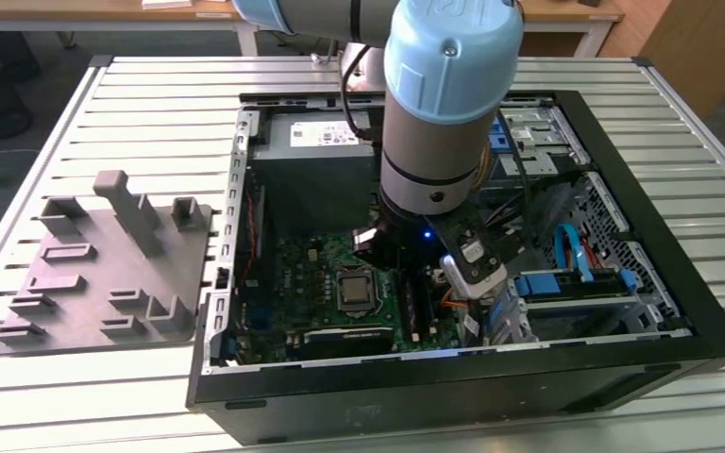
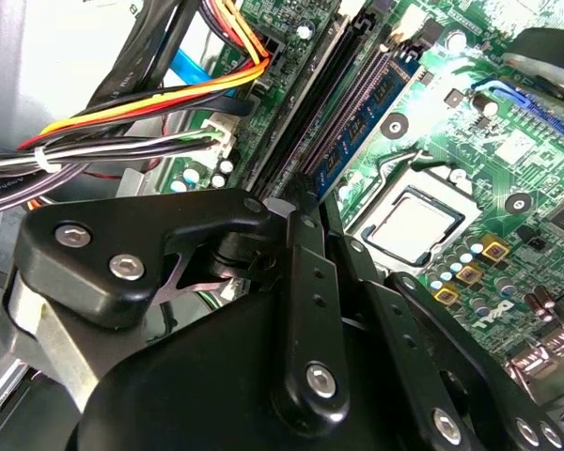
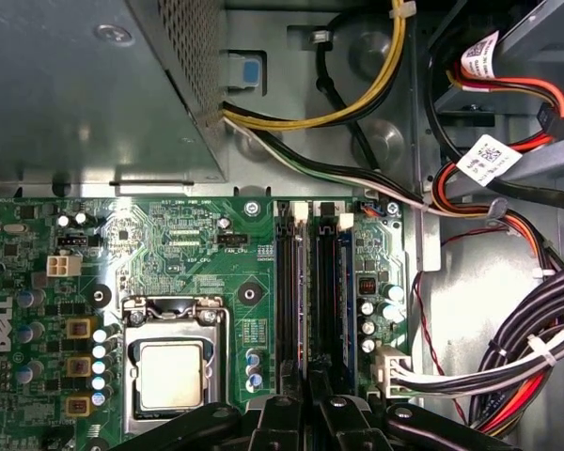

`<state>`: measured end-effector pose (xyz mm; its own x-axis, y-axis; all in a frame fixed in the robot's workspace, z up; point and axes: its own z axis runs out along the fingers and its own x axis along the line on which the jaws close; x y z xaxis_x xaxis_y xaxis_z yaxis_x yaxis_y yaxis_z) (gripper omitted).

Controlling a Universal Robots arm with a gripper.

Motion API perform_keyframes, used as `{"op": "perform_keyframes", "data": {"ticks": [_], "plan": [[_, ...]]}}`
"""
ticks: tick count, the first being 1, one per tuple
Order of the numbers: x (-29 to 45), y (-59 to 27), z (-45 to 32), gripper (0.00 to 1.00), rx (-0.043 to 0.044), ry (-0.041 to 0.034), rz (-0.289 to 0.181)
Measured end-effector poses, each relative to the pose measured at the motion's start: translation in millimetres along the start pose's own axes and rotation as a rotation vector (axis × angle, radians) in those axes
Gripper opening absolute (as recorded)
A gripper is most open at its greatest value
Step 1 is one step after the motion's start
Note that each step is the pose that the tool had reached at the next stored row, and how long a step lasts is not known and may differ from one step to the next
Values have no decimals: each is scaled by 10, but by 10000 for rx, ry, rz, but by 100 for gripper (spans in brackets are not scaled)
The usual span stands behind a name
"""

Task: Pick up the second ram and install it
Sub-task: 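Insert the second ram into the second slot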

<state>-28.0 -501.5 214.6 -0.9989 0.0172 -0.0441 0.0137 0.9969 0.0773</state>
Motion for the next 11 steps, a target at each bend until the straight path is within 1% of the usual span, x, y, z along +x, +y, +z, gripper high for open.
{"op": "perform_keyframes", "data": {"ticks": [2, 7, 11], "plan": [[0, 0, 1, 14, 8, -1, 0], [0, -2, 1, 14, 60, -1, -3], [0, -1, 2, 14, 64, -1, -2]]}}
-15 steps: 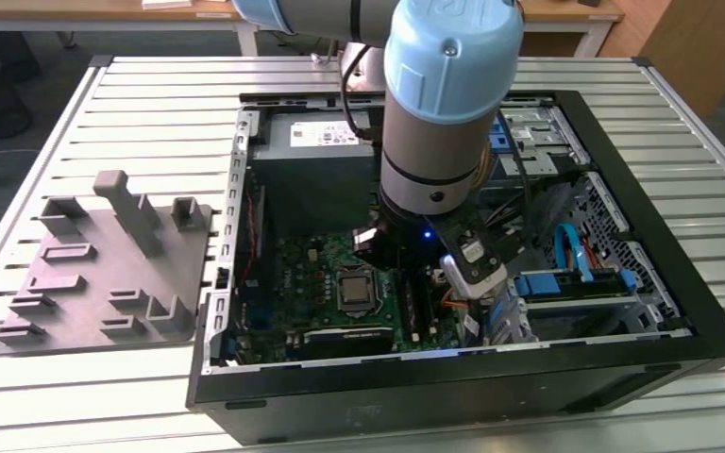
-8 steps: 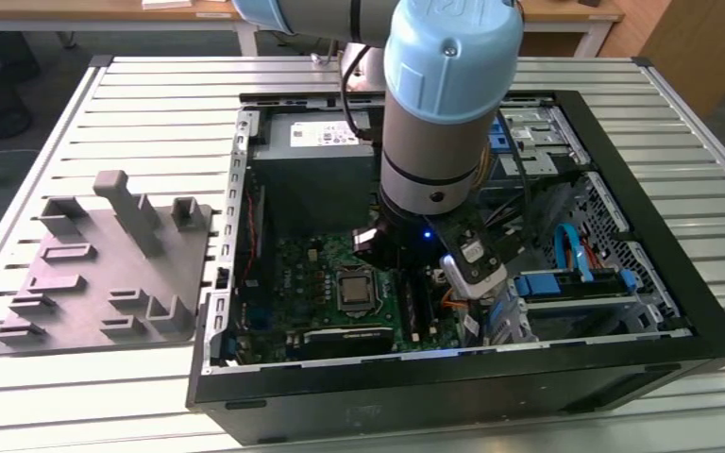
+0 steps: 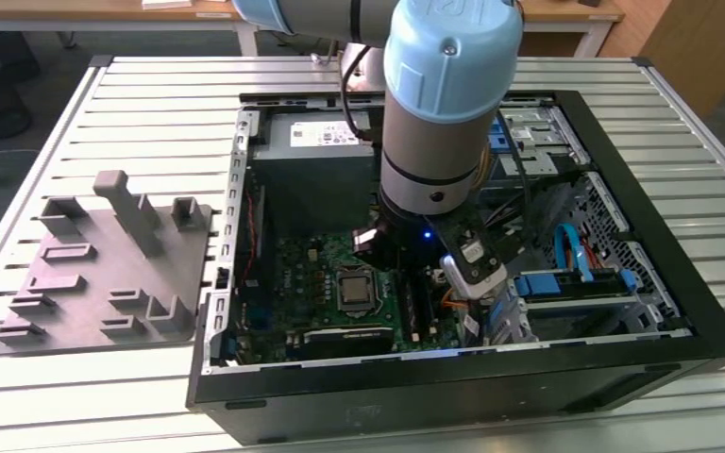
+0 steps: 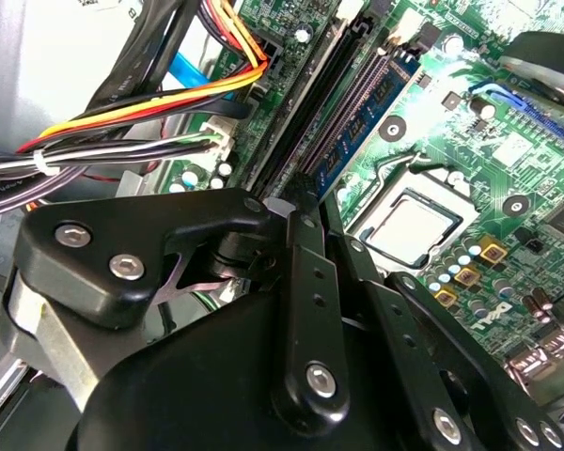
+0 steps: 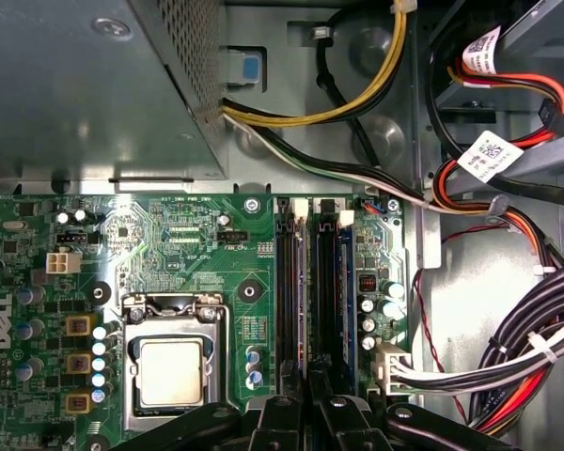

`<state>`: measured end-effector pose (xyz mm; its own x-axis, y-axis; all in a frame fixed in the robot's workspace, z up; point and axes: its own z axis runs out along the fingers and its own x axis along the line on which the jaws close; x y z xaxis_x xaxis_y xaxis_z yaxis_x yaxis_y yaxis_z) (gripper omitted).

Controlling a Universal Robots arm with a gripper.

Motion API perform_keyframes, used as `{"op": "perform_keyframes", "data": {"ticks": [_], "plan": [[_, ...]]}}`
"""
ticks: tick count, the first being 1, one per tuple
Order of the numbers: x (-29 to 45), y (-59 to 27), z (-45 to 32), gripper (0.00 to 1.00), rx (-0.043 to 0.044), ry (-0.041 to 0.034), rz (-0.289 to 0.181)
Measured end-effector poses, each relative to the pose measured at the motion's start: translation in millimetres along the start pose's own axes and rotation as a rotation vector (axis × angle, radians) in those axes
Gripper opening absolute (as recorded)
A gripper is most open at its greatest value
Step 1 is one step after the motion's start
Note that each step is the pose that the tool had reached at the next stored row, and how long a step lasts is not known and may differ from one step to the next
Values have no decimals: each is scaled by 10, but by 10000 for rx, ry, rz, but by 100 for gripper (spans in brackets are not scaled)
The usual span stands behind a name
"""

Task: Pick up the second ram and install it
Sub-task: 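Insert the second ram into the second slot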

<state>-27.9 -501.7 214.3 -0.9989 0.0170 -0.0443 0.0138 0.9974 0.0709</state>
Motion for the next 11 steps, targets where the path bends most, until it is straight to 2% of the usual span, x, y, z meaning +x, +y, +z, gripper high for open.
{"op": "perform_keyframes", "data": {"ticks": [11], "plan": [[2, 9, 31, 14, -1, -2, 22]]}}
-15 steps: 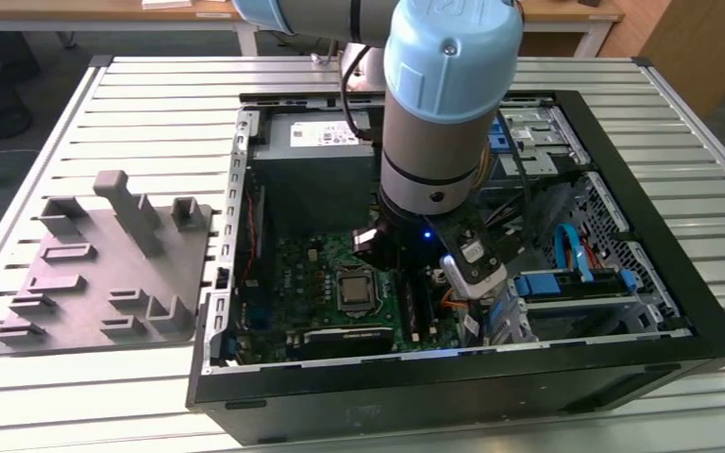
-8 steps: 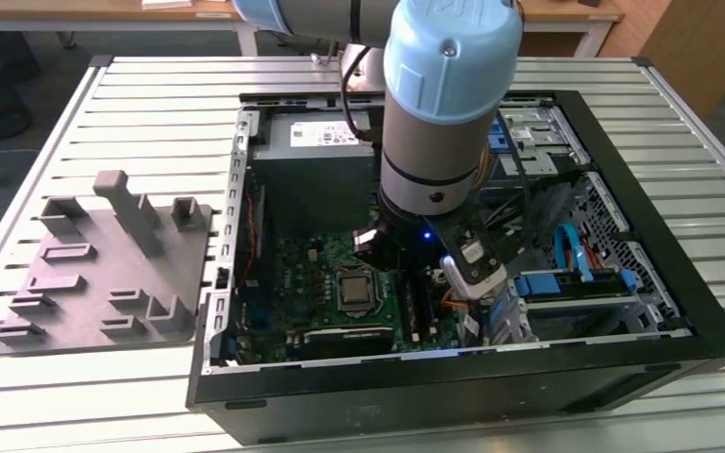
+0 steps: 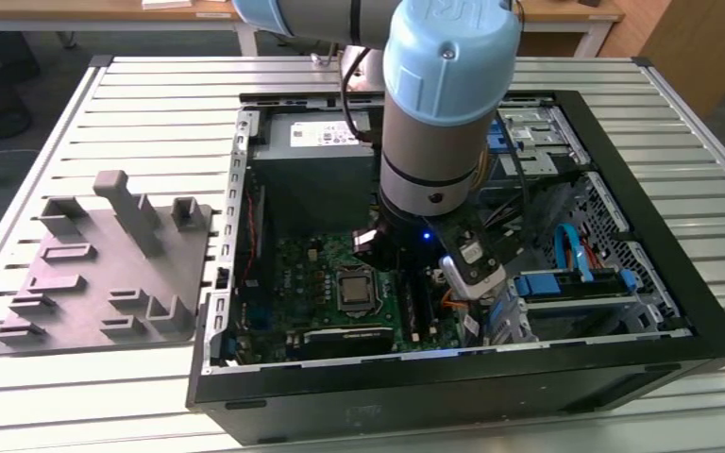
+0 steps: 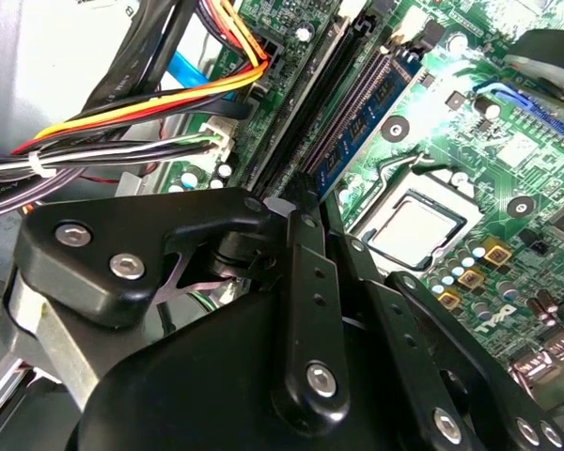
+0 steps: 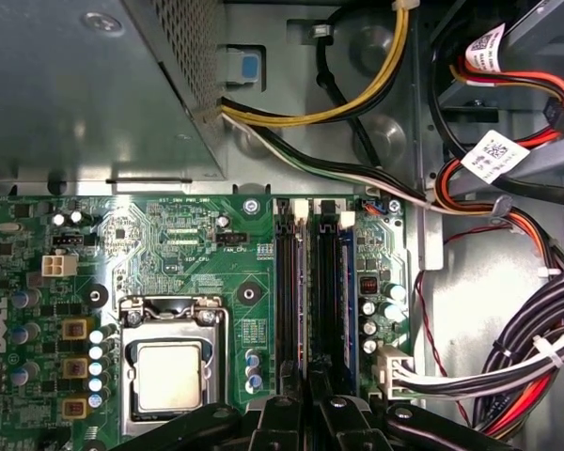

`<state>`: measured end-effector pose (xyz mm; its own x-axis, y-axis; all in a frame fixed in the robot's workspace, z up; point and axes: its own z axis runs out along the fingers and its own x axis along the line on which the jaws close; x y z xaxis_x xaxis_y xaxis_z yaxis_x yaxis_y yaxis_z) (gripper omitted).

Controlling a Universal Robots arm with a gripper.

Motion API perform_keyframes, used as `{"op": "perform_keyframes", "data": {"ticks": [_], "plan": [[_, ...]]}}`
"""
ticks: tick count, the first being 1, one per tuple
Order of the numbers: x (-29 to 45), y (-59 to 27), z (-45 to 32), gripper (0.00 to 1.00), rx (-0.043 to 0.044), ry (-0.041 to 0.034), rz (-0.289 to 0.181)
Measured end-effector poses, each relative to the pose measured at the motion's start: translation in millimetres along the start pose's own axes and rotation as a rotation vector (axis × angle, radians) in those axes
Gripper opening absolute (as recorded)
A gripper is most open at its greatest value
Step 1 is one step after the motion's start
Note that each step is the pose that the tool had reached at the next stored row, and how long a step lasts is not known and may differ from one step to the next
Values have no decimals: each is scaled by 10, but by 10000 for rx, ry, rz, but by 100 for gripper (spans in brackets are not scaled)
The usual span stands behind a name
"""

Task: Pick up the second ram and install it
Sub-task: 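Insert the second ram into the second slot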

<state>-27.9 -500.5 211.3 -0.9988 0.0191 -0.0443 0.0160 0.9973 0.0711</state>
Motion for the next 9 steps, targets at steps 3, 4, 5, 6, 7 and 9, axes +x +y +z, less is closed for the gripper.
{"op": "perform_keyframes", "data": {"ticks": [3, 4, 5, 6, 7, 9], "plan": [[0, 0, 1, 14, 2, 1, 1], [0, 0, 1, 14, 2, 1, 1], [0, 0, 2, 14, 1, 1, 2], [-1, 0, 2, 14, 1, 1, 2], [-1, 0, 2, 14, 1, 1, 2], [-3, 0, 2, 14, 1, 0, 0]]}}
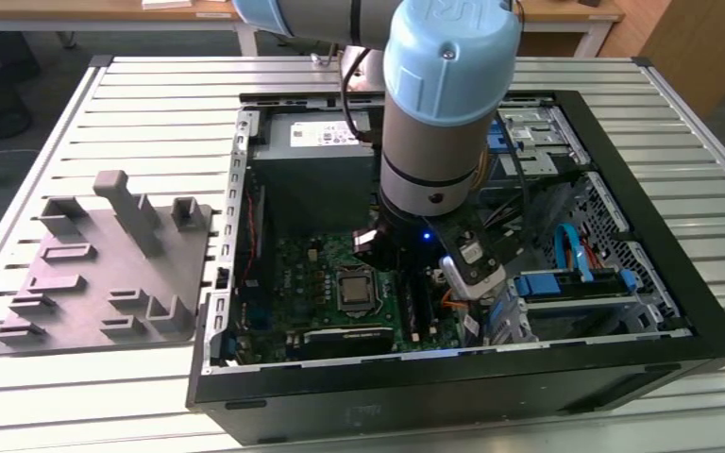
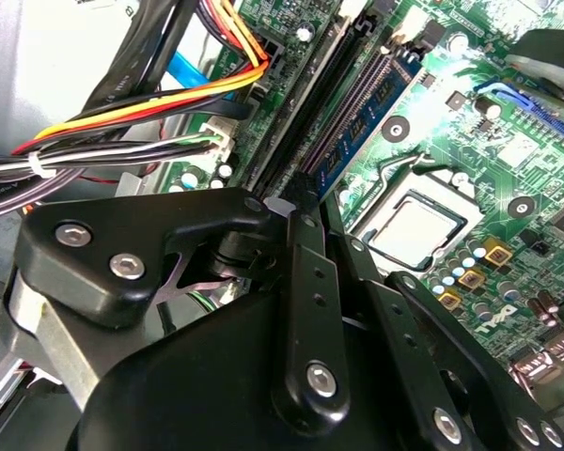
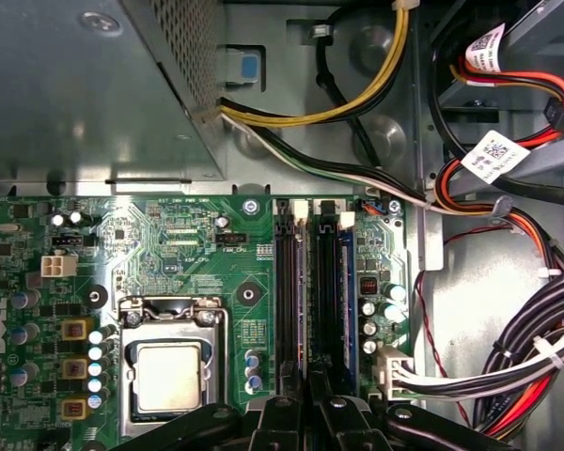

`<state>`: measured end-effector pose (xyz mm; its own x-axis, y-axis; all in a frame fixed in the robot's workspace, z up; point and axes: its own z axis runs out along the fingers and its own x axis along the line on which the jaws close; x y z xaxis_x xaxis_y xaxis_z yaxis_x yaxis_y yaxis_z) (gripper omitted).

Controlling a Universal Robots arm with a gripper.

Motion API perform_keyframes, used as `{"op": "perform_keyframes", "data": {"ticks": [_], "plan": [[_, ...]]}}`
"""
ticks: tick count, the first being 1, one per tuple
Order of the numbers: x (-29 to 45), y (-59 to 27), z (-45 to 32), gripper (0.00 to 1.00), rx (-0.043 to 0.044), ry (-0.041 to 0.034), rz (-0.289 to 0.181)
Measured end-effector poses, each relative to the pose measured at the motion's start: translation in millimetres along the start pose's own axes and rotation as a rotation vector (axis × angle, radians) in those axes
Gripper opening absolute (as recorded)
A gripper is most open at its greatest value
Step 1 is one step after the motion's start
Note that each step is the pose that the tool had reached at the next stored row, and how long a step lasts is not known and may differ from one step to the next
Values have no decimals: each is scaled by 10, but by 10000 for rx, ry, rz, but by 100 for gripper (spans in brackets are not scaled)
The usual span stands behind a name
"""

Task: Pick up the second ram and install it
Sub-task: 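Insert the second ram into the second slot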

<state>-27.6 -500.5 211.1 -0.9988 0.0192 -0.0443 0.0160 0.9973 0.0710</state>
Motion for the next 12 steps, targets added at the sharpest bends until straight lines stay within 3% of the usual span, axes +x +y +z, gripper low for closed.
{"op": "perform_keyframes", "data": {"ticks": [12], "plan": [[-10, 0, 4, 14, -11, 11, -165]]}}
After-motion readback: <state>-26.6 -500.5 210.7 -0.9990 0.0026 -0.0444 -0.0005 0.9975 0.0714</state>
